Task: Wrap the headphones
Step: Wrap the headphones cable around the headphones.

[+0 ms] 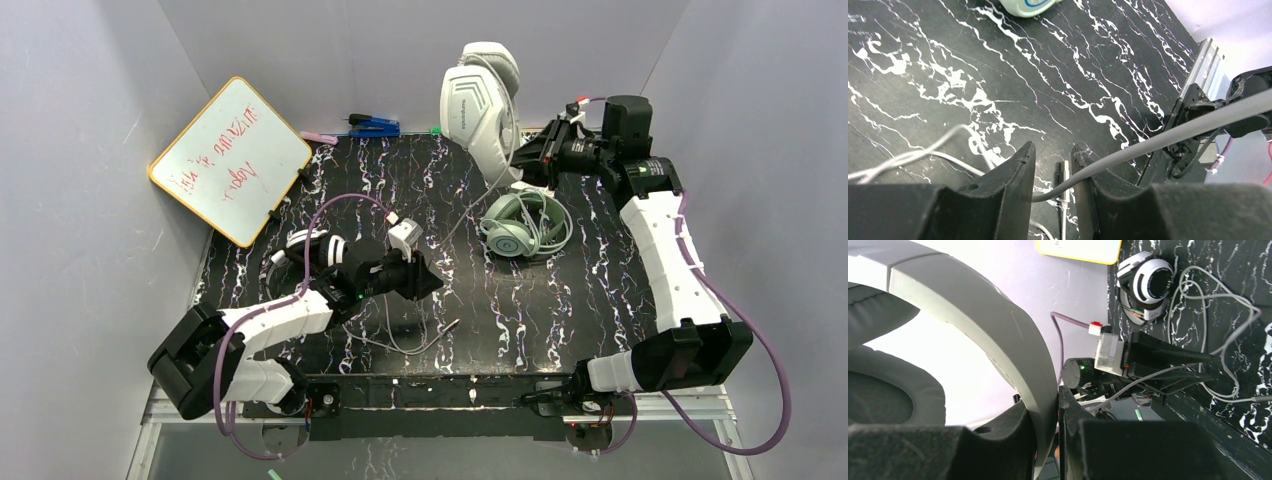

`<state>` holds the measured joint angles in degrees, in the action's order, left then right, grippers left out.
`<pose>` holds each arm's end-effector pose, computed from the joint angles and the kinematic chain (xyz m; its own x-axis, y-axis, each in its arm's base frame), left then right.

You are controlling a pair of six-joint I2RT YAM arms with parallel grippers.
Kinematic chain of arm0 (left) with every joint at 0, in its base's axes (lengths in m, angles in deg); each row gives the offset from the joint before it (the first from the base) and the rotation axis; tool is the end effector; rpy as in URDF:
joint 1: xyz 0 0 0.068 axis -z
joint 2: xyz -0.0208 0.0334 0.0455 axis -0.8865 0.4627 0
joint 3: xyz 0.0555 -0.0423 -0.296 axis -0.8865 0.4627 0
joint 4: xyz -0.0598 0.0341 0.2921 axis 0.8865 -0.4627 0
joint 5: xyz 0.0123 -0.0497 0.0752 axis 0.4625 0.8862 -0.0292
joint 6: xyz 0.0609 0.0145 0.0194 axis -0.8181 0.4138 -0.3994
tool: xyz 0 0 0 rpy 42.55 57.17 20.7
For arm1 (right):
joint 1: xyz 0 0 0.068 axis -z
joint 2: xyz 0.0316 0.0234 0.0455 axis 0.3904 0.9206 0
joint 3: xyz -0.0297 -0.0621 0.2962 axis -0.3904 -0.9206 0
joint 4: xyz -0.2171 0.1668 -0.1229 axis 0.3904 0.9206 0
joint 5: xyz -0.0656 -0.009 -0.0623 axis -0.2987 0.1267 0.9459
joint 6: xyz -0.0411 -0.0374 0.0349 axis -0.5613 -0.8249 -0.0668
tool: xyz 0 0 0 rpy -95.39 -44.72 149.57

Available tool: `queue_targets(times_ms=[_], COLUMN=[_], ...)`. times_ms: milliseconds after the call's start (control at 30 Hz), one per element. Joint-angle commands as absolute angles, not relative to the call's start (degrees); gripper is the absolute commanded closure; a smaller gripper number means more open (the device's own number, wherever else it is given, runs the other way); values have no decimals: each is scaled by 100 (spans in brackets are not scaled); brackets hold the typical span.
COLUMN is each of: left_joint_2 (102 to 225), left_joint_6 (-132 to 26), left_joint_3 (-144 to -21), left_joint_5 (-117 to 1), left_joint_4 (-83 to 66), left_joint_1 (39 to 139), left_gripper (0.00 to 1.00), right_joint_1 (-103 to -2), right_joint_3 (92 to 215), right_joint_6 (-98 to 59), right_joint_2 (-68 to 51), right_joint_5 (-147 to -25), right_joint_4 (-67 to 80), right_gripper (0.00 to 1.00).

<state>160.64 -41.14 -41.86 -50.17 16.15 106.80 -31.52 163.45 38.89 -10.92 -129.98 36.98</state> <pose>0.2098 -0.2254 0.2234 -0.5065 -0.0391 -0.8613 0.7235 0.5241 -0.4493 0.3238 0.0897 0.4575 -0.8963 0.4337 -0.0926 0.0278 0.2633 0.9643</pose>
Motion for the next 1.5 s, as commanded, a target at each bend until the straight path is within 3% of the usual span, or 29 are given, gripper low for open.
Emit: queue_targets(times_ms=[0,100,233,300,567,633,767,933,1133,1300,1467], left_joint_2=[16142,16295,16428,16425,16499,16680,17118,17474,17513,17391,17478], left_joint_6=[-4539,-4570,-4431,-4290,-4323,-4466,-4526,-4475,-4674,-4940,-5181], left_joint_3=[-4070,-4070,-4139,-4198,-5144,-5565,-6371,-7303,-7991,-8399,-8651], left_joint_5=[-5227,-5280,-5606,-5638,-4572,-4242,-3581,-2870,-2733,-2951,-3067], left_joint_4=[2220,2172,1812,1678,340,-356,-1346,-2129,-2699,-3150,-3653], left_joint_1=[10647,10639,10565,10443,9773,9590,9083,8464,8345,8336,8336], left_gripper=[70,76,95,98,96,96,96,95,95,96,98], right_joint_1=[-3063,-3044,-3034,-3043,-3486,-3880,-4938,-5418,-5888,-5936,-5938], right_joint_3=[16931,17053,17180,17237,16444,16507,16968,16483,16170,15804,15436], right_joint_6=[4096,4107,4012,3695,2118,1276,-315,-932,-1446,-1255,-1164], right_joint_2=[-1376,-1401,-1437,-1483,-1860,-1834,-1494,-1662,-1671,-1763,-2159], right_joint_5=[-13529,-13528,-13542,-13538,-14324,-14258,-13155,-12610,-10855,-8801,-8219], right_joint_4=[3448,3502,3510,3504,2780,3198,4856,5118,5940,5988,5217], right_gripper=[99,99,99,99,99,99,99,99,99,99,99])
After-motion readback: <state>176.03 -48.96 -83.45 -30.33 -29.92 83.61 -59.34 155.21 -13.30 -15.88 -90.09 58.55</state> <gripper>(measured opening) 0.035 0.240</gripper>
